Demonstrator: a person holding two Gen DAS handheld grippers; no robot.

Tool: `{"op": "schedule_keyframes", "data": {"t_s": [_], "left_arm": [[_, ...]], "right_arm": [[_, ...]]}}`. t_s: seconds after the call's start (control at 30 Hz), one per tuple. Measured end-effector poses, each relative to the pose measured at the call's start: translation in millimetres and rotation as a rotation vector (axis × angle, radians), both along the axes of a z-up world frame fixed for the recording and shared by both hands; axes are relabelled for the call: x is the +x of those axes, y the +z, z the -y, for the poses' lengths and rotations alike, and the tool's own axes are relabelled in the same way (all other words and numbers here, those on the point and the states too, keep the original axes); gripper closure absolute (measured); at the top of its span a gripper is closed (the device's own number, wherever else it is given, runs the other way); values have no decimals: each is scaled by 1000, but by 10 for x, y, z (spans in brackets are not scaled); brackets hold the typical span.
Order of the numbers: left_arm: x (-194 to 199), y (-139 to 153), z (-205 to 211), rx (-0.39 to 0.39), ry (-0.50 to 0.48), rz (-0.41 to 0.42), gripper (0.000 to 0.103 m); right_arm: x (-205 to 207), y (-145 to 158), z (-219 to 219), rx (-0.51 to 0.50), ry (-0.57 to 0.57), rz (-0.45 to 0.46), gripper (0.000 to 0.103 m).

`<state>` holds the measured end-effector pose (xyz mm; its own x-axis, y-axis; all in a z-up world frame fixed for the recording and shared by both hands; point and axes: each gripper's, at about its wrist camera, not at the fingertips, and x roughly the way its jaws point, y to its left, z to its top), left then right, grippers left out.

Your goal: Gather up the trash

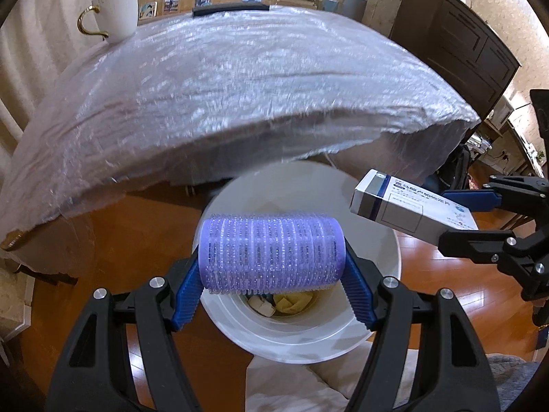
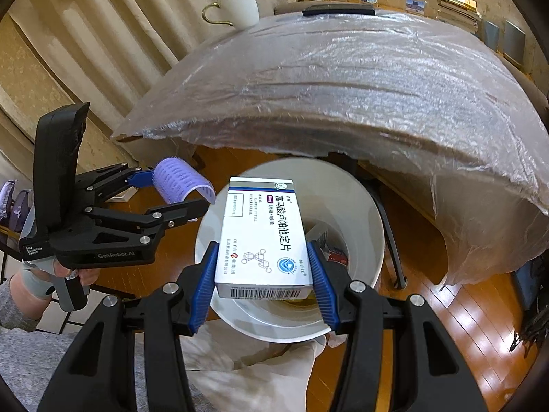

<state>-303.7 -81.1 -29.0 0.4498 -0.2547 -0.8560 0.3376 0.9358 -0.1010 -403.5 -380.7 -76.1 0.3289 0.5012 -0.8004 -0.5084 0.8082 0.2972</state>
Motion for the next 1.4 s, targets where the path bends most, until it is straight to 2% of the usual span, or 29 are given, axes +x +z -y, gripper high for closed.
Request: {"op": "schedule_keyframes", "data": {"t_s": [0.33, 0.53, 0.6, 0.63, 0.67, 0.7, 0.8, 0.93, 1.0, 1.07, 1.1, 1.13, 1.23, 1.33, 1.4], "left_arm": [[91, -313, 48, 49, -11, -44, 32], [168, -438, 42, 47, -18, -70, 31], [188, -452, 34, 5, -36, -71, 24], [192, -455, 29, -8, -42, -72, 8], [199, -457, 22, -27, -47, -71, 4], [202, -457, 17, -32, -43, -65, 4], [220, -447, -10, -15, -10, -48, 4], [176, -184, -76, -37, 8, -10, 4], [138, 76, -114, -46, 9, 48, 4], [138, 450, -168, -53, 22, 147, 3], [185, 635, -201, -52, 36, 198, 3], [262, 795, -244, -52, 57, 245, 3], [666, 1081, -388, -69, 140, 324, 2], [1305, 1116, -534, -54, 235, 367, 2], [1701, 1053, -569, -1, 269, 349, 2]], "right_arm": [[92, -304, -146, -50, -28, -27, 53], [186, -398, -250, -66, -41, -50, 52], [214, -432, -265, -60, -42, -56, 51], [227, -435, -254, -53, -51, -55, 40], [241, -431, -232, -42, -72, -52, 33], [248, -422, -223, -31, -84, -51, 27], [265, -395, -179, -28, -111, -47, 27], [262, -150, -41, 7, -146, -15, 27], [282, 162, 75, 45, -174, 40, 27], [344, 441, 163, 41, -200, 118, 20], [416, 576, 205, 26, -220, 159, 10], [559, 736, 272, 11, -252, 210, 4], [1112, 969, 466, -7, -324, 283, 4], [1712, 993, 628, -74, -396, 314, 4], [2213, 888, 768, -104, -443, 274, 4]]}}
